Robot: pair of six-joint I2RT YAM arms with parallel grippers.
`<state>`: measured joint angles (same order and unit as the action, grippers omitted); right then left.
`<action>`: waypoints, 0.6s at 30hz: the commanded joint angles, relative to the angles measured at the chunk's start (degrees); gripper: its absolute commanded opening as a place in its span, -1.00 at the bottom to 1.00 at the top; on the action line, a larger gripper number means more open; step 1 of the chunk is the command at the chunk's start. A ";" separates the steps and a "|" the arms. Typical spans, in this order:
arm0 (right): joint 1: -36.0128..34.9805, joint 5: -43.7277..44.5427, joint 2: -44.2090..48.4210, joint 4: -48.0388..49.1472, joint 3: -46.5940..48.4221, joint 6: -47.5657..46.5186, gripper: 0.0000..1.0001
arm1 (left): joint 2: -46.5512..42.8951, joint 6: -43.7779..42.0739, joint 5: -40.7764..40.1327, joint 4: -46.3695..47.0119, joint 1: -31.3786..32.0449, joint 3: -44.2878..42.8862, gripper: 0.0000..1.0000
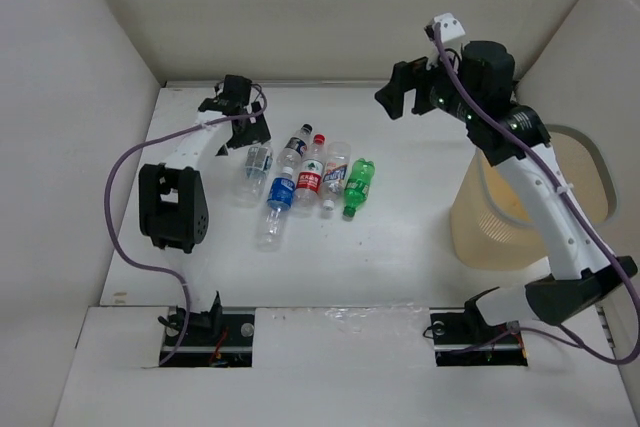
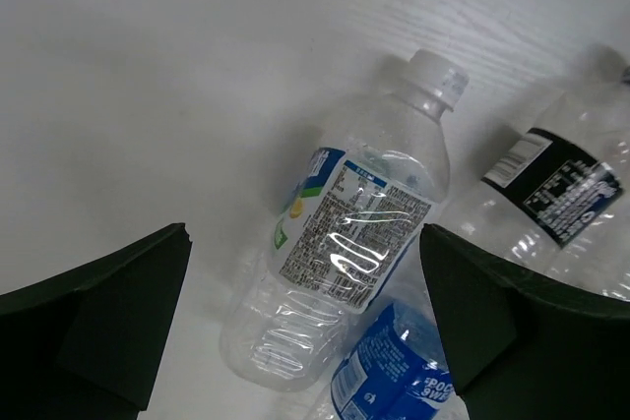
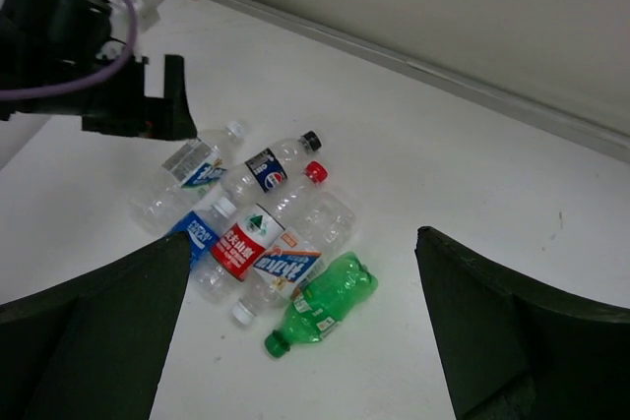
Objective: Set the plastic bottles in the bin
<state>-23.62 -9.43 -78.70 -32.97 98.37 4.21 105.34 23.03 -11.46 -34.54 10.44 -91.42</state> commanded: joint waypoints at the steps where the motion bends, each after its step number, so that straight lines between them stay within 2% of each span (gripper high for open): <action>1: -0.82 -4.37 -2.60 4.49 2.53 -2.19 1.00 | -0.76 -1.23 3.99 0.61 0.02 0.88 1.00; 9: -0.82 -8.05 -2.78 6.60 -0.11 -3.24 1.00 | 2.32 -3.86 10.05 5.01 1.08 3.61 1.00; 18: -0.82 -8.06 -1.73 7.13 -0.63 -3.24 1.00 | 7.34 -1.23 7.17 4.93 1.08 3.00 0.96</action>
<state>-24.08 -16.21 -82.87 -29.43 97.54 1.72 112.36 20.67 -2.90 -29.67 11.55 -88.12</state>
